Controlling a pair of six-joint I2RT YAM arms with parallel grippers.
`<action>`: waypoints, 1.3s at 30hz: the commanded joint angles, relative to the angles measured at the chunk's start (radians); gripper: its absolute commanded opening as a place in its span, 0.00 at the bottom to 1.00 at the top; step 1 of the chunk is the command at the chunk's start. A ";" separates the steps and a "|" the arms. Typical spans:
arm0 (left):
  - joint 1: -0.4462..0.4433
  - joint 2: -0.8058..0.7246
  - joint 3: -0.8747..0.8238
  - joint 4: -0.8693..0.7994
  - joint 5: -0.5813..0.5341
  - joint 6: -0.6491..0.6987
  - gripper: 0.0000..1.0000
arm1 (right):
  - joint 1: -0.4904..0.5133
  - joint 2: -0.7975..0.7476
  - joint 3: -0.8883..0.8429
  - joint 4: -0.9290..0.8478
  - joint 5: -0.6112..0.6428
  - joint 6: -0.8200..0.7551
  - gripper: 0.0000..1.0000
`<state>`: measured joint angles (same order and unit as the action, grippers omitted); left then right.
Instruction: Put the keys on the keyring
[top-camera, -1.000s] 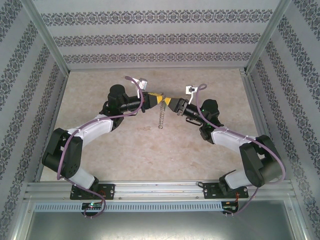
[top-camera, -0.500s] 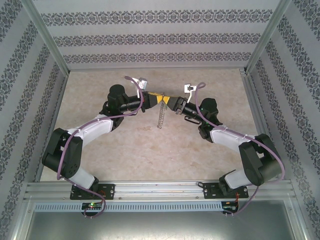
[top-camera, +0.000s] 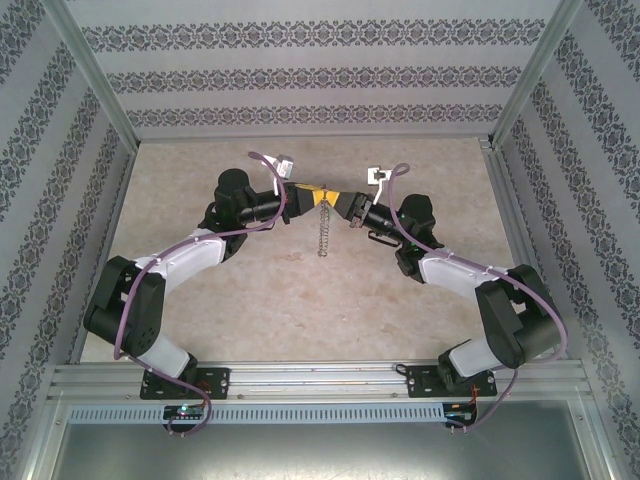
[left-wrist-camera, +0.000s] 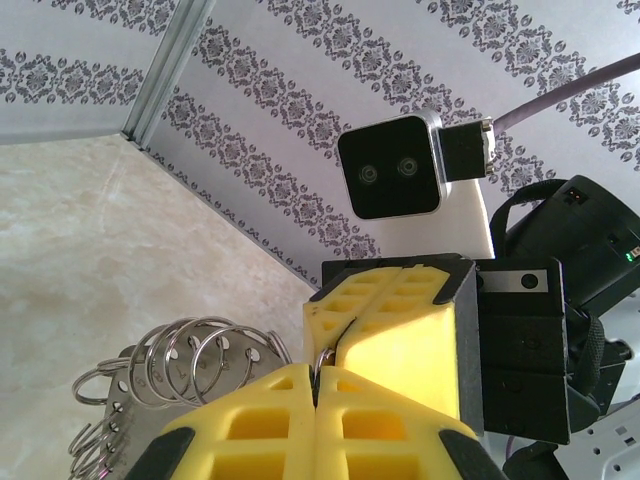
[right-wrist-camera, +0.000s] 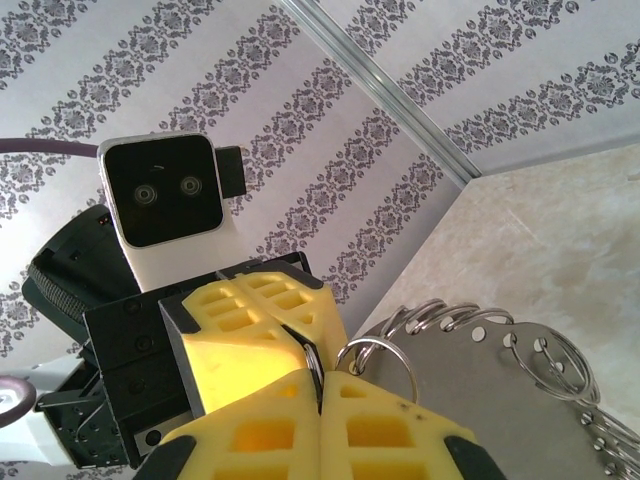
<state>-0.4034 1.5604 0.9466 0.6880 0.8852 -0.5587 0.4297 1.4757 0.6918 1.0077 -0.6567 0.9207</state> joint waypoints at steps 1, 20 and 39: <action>-0.003 0.004 0.003 0.065 0.031 0.003 0.00 | 0.012 0.008 0.026 0.043 -0.033 -0.005 0.00; -0.003 -0.001 0.018 0.009 0.022 0.035 0.20 | 0.012 0.001 0.022 0.022 -0.044 -0.037 0.00; 0.025 -0.038 0.079 -0.204 0.014 0.174 0.50 | -0.043 -0.006 0.041 -0.083 -0.116 -0.108 0.00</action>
<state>-0.3977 1.5585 0.9897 0.5377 0.8852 -0.4389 0.4049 1.4757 0.6922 0.9138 -0.7296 0.8539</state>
